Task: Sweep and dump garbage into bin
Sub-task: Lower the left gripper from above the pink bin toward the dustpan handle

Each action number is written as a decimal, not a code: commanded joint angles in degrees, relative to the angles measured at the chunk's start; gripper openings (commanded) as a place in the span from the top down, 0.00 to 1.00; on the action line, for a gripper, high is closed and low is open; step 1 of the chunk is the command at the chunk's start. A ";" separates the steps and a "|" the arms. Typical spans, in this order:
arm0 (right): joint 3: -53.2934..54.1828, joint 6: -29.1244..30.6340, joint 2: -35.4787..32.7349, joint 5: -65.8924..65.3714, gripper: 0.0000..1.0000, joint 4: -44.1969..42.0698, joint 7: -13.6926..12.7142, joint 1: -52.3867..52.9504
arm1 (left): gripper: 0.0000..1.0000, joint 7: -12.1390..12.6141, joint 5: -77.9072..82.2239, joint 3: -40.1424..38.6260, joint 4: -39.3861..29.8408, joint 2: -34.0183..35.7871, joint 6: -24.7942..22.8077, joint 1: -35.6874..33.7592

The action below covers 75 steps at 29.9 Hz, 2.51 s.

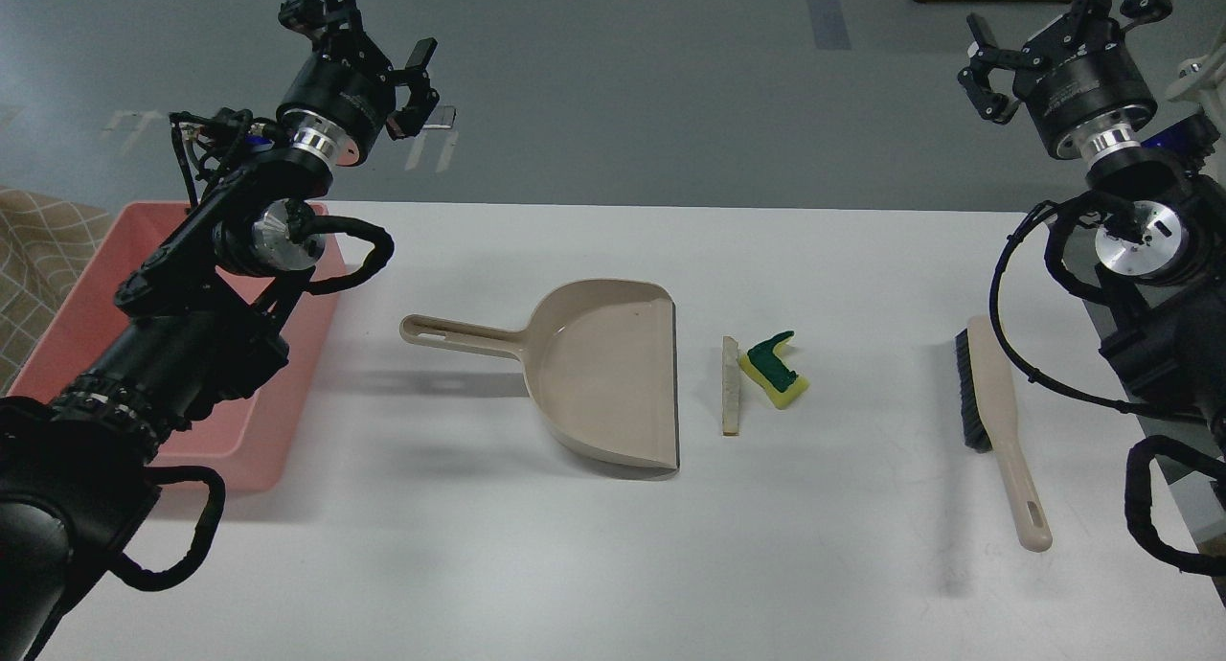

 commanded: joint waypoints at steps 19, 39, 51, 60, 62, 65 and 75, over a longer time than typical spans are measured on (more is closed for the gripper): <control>0.33 -0.01 -0.41 -0.01 0.00 0.99 -0.15 0.52 | 0.02 0.30 -5.37 -1.54 1.88 0.19 -3.11 1.07; 0.33 -0.01 -1.11 -0.01 0.00 1.78 0.38 -2.03 | 0.02 0.65 -5.99 -1.54 -20.74 9.75 -4.27 13.18; 2.70 -0.01 -1.90 -0.01 0.00 5.30 0.47 -7.04 | 0.02 1.80 -5.81 -2.15 -46.78 19.07 7.15 29.62; 4.72 -0.01 -2.60 -0.01 0.00 7.14 0.47 -9.32 | 0.02 1.01 -2.92 -6.46 -56.37 25.05 9.71 46.32; 4.72 -0.01 -2.60 -0.01 0.00 7.49 0.47 -9.68 | 0.03 1.01 -1.16 -6.73 -57.43 25.23 9.80 48.17; 5.07 -0.01 -2.60 -0.01 0.00 7.94 0.47 -9.85 | 0.04 1.01 7.95 -6.82 -59.97 24.54 10.50 52.65; 5.07 -0.01 -2.60 -0.01 0.00 7.94 0.47 -9.85 | 0.06 1.45 29.25 -2.61 -61.83 19.61 21.31 57.85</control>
